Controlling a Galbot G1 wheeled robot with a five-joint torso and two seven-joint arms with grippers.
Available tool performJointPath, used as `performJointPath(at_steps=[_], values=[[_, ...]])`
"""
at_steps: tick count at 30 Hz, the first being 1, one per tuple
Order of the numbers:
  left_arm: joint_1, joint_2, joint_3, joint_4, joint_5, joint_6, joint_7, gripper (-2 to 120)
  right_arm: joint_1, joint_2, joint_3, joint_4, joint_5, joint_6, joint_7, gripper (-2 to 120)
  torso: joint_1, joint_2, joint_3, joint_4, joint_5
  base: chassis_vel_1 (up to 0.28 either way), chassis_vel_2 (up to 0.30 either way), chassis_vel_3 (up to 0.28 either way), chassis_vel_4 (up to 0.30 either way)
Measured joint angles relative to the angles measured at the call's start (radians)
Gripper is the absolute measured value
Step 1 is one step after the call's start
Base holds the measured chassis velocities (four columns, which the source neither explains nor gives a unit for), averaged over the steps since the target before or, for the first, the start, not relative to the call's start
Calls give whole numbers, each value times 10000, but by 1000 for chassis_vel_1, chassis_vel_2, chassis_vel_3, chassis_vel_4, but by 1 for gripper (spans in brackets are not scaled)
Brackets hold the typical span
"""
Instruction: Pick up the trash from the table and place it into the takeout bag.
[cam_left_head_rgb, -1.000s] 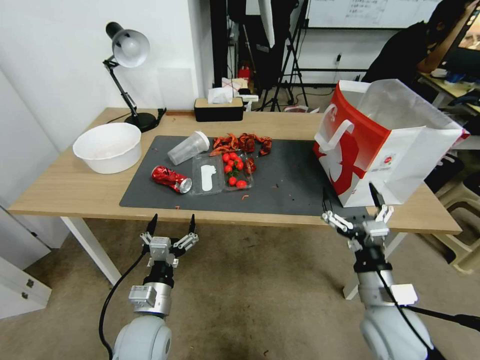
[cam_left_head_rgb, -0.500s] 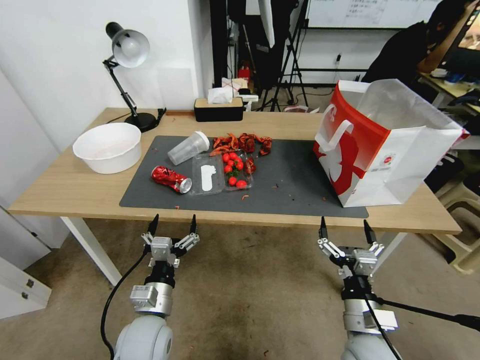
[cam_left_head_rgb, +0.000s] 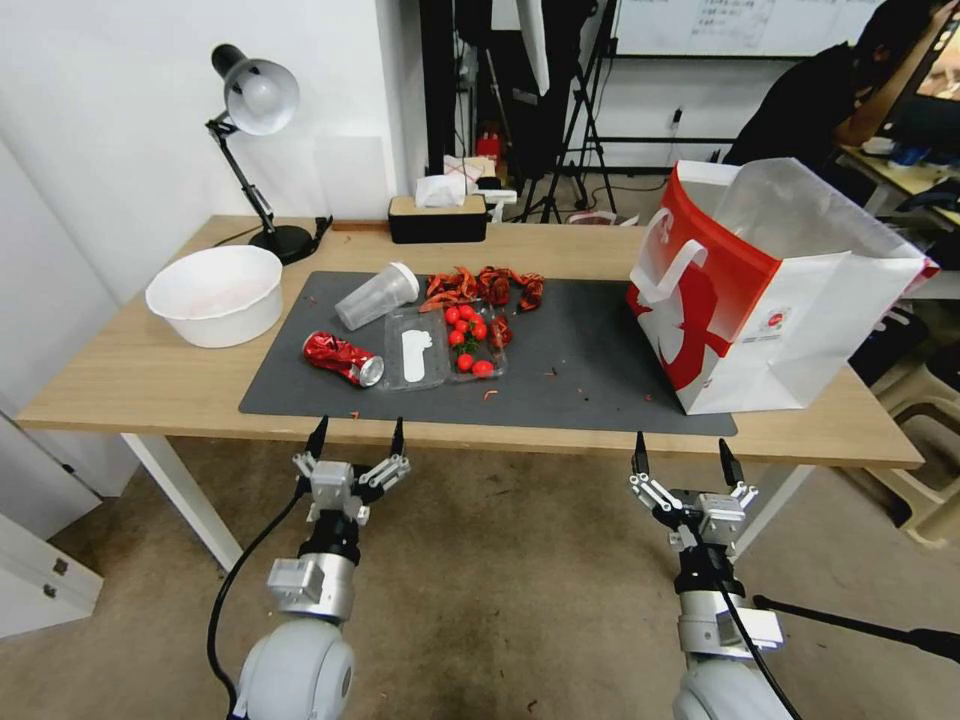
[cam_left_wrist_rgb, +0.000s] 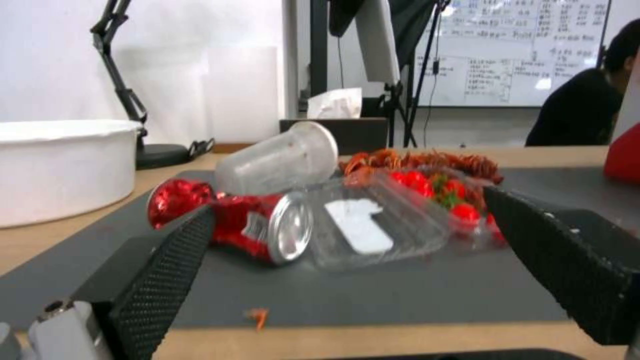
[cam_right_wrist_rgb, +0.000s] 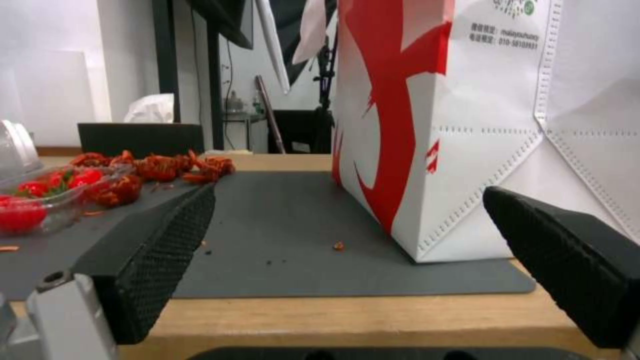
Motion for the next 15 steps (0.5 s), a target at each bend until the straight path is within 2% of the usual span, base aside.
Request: performJointPath(at_steps=[4, 5, 6, 9, 10, 13, 14, 15], values=[[-351, 117, -6, -45, -221, 280, -138, 100, 161, -19, -89, 11, 3, -109, -1, 100, 0, -1, 1, 7, 1, 0, 0, 0, 0], [-670, 288, 39, -152, -622, 746, -298, 100, 179, -16, -101, 15, 4, -147, -1, 100, 1, -1, 1, 3, -1, 0, 0, 0, 0], [-670, 288, 39, -152, -622, 746, -298, 100, 179, -16, -101, 15, 4, -147, -1, 100, 1, -1, 1, 3, -1, 0, 0, 0, 0], [-1173, 606, 82, -376, -1400, 1708, -620, 100, 179, 6, -103, 61, -1, -183, 1, 100, 0, 0, 0, 1, 2, 0, 0, 0, 0], [-1173, 606, 82, -376, -1400, 1708, -620, 100, 179, 6, -103, 61, -1, -183, 1, 100, 0, 0, 0, 1, 2, 0, 0, 0, 0], [-1646, 1009, 173, -772, -2767, 3180, -1509, 100, 183, 28, -97, 157, -13, -261, 4, 100, 1, -1, 0, 2, 1, 0, 0, 0, 0], [-1646, 1009, 173, -772, -2767, 3180, -1509, 100, 183, 28, -97, 157, -13, -261, 4, 100, 1, -1, 0, 2, 1, 0, 0, 0, 0], [-1937, 1212, 247, -1012, -3794, 4077, -2296, 100, 191, 38, -94, 191, -31, -296, 4, 100, 0, -1, 0, 3, 0, 0, 0, 0, 0]])
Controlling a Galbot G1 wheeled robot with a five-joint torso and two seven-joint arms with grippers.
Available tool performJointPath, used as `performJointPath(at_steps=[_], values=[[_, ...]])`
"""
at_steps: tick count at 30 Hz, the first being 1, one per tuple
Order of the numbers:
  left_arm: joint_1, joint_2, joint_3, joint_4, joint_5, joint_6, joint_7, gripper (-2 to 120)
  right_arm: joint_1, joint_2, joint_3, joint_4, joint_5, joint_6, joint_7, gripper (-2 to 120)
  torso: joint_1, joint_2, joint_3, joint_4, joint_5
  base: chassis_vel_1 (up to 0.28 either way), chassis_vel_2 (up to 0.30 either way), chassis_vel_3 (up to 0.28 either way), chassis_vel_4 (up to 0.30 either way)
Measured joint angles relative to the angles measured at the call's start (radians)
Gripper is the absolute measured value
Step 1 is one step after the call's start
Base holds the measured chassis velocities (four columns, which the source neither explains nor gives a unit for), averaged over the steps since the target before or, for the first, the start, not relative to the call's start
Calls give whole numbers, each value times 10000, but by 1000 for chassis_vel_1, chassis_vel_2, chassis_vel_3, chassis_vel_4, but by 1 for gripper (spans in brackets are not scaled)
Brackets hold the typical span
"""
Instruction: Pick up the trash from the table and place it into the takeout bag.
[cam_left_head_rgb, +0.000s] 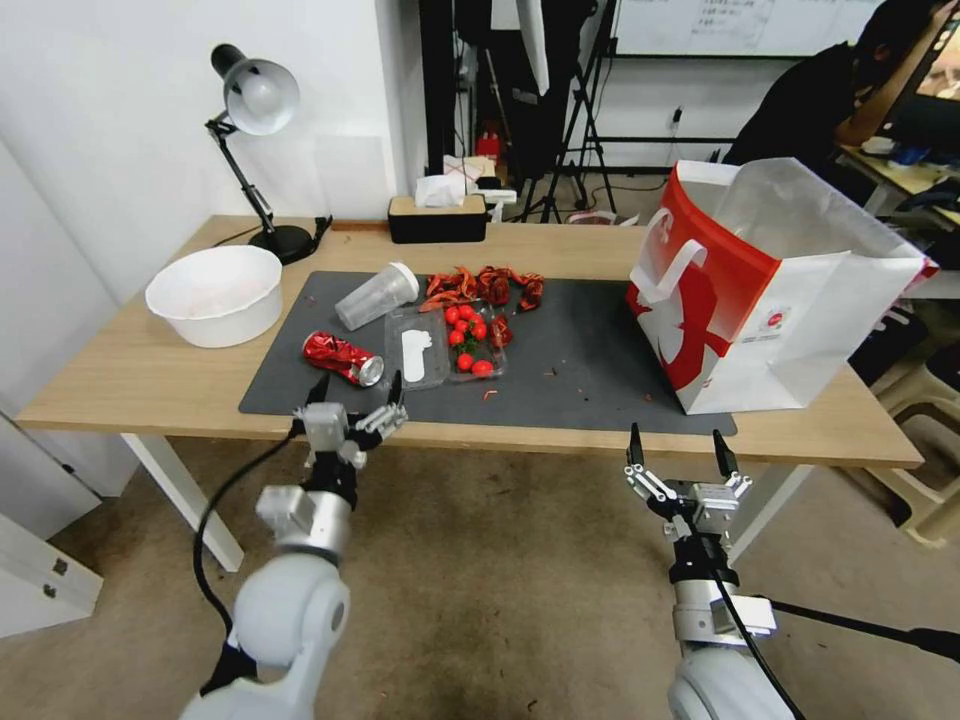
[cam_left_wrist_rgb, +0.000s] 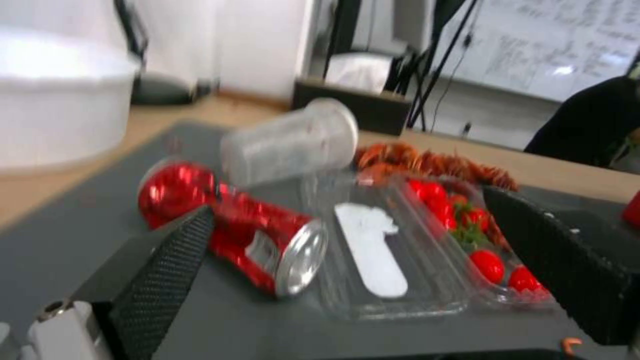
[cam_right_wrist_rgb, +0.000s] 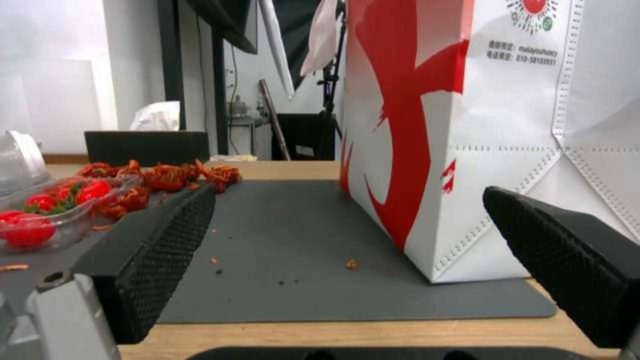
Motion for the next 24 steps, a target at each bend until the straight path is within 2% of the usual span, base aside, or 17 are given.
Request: performJointPath(at_steps=[1, 2, 3, 6, 7, 9, 11, 16, 24], values=[[-172, 72, 3, -61, -399, 363, -313, 100, 5, 4, 0, 11, -11, -15, 0, 100, 0, 0, 0, 1, 1, 0, 0, 0, 0], [-172, 72, 3, -61, -399, 363, -313, 100, 5, 4, 0, 11, -11, -15, 0, 100, 0, 0, 0, 1, 1, 0, 0, 0, 0], [-455, 184, 5, -87, -1044, 889, -792, 100, 12, 20, -1, 38, -30, -41, -1, 100, 1, 0, 0, -1, 1, 0, 0, 0, 0], [-1028, 395, 24, 65, -2204, 1785, -1545, 100, 14, 49, -20, 88, -62, -96, -3, 100, 1, 0, 0, 0, 0, 0, 0, 0, 0], [-1028, 395, 24, 65, -2204, 1785, -1545, 100, 14, 49, -20, 88, -62, -96, -3, 100, 1, 0, 0, 0, 0, 0, 0, 0, 0], [-1547, 541, 112, 323, -3103, 2308, -2104, 100, 25, 71, -34, 128, -82, -145, -6, 100, 1, -1, 0, 0, -1, 0, 0, 0, 0], [-1827, 597, 162, 517, -3402, 2470, -2311, 100, 40, 92, -37, 144, -90, -171, -7, 100, 1, -1, 1, 0, 0, 0, 0, 0, 0], [-2689, 720, 348, 1212, -3605, 2661, -2653, 100, 77, 168, -42, 162, -119, -235, -8, 100, 1, -1, 0, -1, 0, 0, 0, 0, 0], [-3340, 789, 569, 1977, -2983, 2806, -2772, 100, 156, 244, -37, 175, -131, -260, -15, 100, 1, -1, 0, 0, 0, 0, 0, 0, 0]])
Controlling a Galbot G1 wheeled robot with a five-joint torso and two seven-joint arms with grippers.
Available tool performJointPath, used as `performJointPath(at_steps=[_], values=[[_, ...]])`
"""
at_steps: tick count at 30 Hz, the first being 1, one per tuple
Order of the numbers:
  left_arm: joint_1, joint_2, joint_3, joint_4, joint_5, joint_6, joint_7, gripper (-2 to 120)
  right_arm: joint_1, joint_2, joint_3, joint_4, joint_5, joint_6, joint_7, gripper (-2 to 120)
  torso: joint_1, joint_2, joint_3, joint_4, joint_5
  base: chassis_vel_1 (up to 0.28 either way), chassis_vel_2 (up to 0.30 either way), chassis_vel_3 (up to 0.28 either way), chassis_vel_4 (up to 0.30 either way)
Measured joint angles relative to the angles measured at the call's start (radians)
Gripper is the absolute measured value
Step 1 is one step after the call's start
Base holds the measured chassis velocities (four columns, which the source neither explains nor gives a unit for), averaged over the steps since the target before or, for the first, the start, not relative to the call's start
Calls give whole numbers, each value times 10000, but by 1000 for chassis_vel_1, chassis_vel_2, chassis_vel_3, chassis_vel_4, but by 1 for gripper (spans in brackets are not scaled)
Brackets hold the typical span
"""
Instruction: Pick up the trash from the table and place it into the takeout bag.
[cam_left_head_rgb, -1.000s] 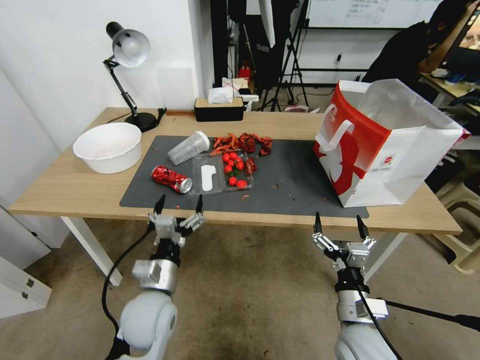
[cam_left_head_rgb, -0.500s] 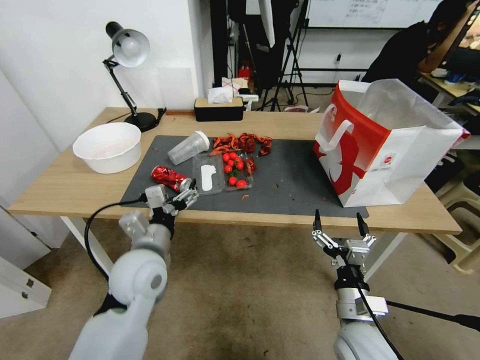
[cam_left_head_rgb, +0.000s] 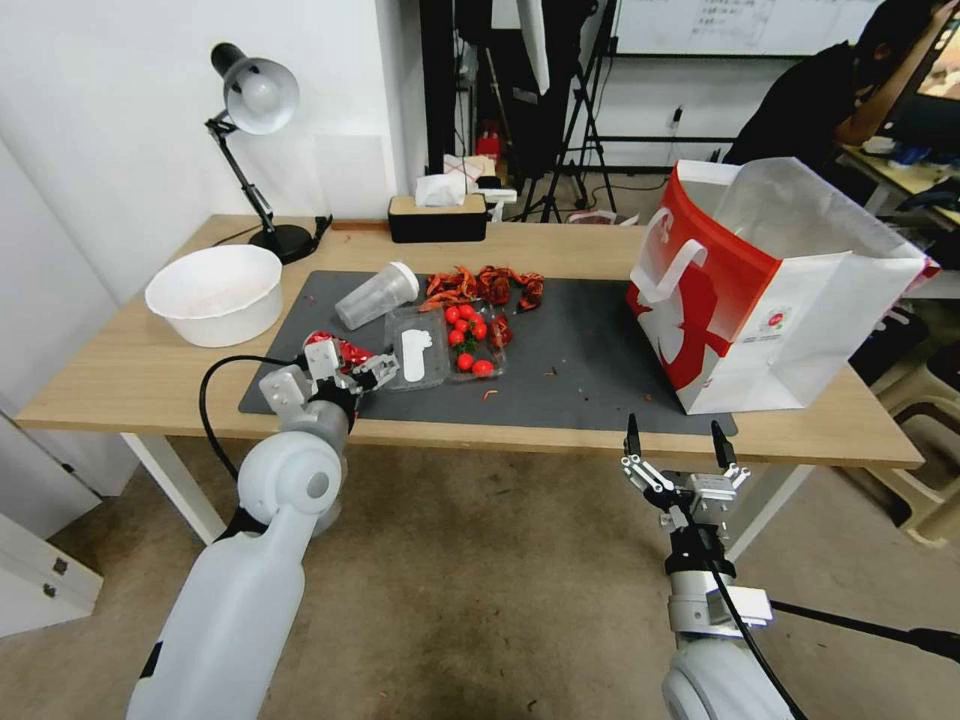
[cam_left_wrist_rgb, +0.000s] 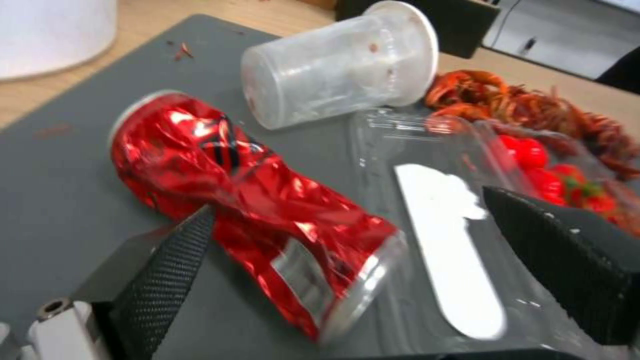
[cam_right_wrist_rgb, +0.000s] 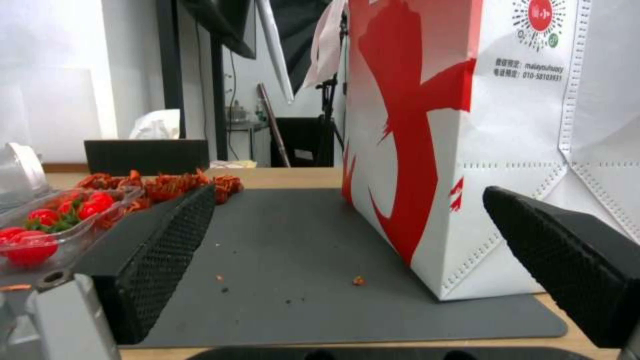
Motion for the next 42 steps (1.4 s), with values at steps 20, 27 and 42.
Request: performJointPath(at_steps=[20, 27, 42], values=[[-236, -3, 188, 773, 1467, 234, -13, 97, 84, 122, -141, -96, -111, 7, -19, 100, 0, 0, -1, 0, 0, 0, 0, 0, 0], [-53, 42, 83, 778, 1740, 239, 29, 87, 69, 193, -242, -105, -190, 35, -19, 100, 0, 2, -1, 0, 1, 0, 0, 0, 0], [279, 121, -159, 708, 2103, 81, 85, 49, 51, 235, -355, -117, -297, 67, -18, 100, -1, 2, -1, 0, 2, 0, 0, 0, 0]])
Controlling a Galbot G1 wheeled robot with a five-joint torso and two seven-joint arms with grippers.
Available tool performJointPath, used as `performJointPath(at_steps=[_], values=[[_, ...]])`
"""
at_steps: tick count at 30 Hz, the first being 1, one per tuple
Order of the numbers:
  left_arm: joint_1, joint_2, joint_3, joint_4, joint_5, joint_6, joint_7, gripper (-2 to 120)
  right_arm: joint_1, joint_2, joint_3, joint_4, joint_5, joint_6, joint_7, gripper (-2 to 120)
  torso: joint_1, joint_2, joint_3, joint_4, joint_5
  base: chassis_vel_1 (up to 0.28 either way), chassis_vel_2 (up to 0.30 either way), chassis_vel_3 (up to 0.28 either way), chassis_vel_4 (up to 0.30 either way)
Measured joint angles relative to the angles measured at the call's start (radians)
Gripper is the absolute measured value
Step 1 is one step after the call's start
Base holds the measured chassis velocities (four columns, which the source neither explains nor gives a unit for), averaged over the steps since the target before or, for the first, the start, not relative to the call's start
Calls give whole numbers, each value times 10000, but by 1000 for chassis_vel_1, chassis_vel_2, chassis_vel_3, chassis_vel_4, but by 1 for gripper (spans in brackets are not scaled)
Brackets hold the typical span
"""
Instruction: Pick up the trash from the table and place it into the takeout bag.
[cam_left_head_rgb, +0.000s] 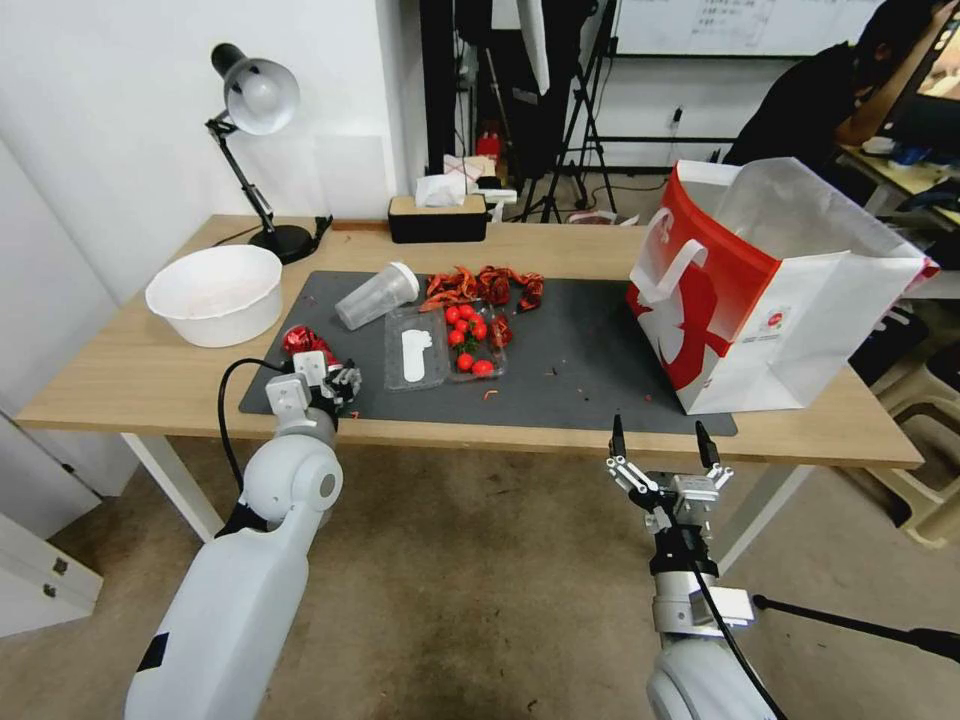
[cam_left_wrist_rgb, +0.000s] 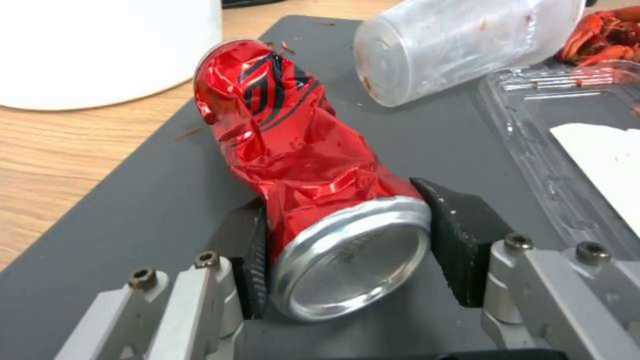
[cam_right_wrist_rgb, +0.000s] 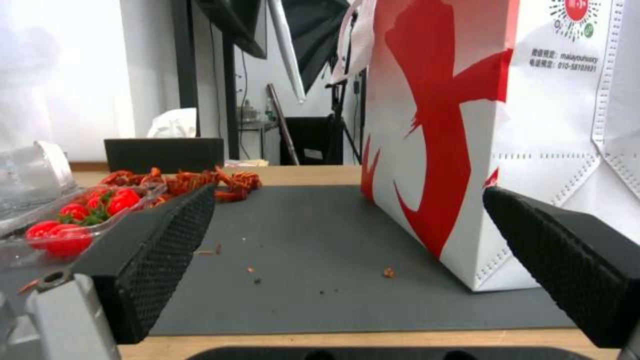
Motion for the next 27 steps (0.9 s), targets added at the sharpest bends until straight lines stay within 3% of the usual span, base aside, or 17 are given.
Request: performJointPath(at_steps=[8, 10, 12, 14, 15, 16, 17, 20, 21, 23, 24, 27], values=[[263, 78, -98, -17, 328, -426, 251, 49, -57, 37, -31, -15, -78, 67, 7, 100, -2, 0, 0, 0, -2, 0, 0, 0, 0], [489, 200, -87, 9, 631, -1700, 1238, 49, -68, 57, -54, -14, -104, 85, 10, 100, -1, -1, 1, 3, -7, 0, 0, 0, 0], [541, 243, -83, 18, 699, -2059, 1543, 49, -70, 65, -58, -15, -108, 87, 10, 100, -1, -1, 1, 2, -2, 0, 0, 0, 0], [684, 433, -51, 130, 904, -3481, 2979, 49, -65, 83, -58, -15, -119, 91, 11, 100, -2, -1, 1, 3, -3, 0, 0, 0, 0], [684, 433, -51, 130, 904, -3481, 2979, 49, -65, 83, -58, -15, -119, 91, 11, 100, -2, -1, 1, 3, -3, 0, 0, 0, 0], [670, 537, -27, 221, 942, -4099, 3678, 49, -64, 95, -56, -14, -122, 91, 11, 100, -1, -1, 2, 3, -2, 0, 0, 0, 0], [670, 537, -27, 221, 942, -4099, 3678, 49, -64, 95, -56, -14, -122, 91, 11, 100, -1, -1, 2, 3, -2, 0, 0, 0, 0], [217, 913, 185, 667, 794, -6014, 5453, 49, -64, 134, -7, -14, -135, 92, 13, 100, -1, -1, 1, 0, -2, 0, 0, 0, 0], [217, 913, 185, 667, 794, -6014, 5453, 49, -64, 134, -7, -14, -135, 92, 13, 100, -1, -1, 1, 0, -2, 0, 0, 0, 0], [-389, 1307, 557, 1061, 471, -6934, 6435, 49, -65, 163, 18, -22, -160, 92, 15, 100, -1, -1, 1, 2, -3, 0, 0, 0, 0], [-389, 1307, 557, 1061, 471, -6934, 6435, 49, -65, 163, 18, -22, -160, 92, 15, 100, -1, -1, 1, 2, -3, 0, 0, 0, 0], [-1365, 1861, 1377, 1513, -102, -7540, 7214, 49, -50, 199, 36, -44, -190, 92, 17, 100, 0, -1, 2, 1, -3, 0, 0, 0, 0]])
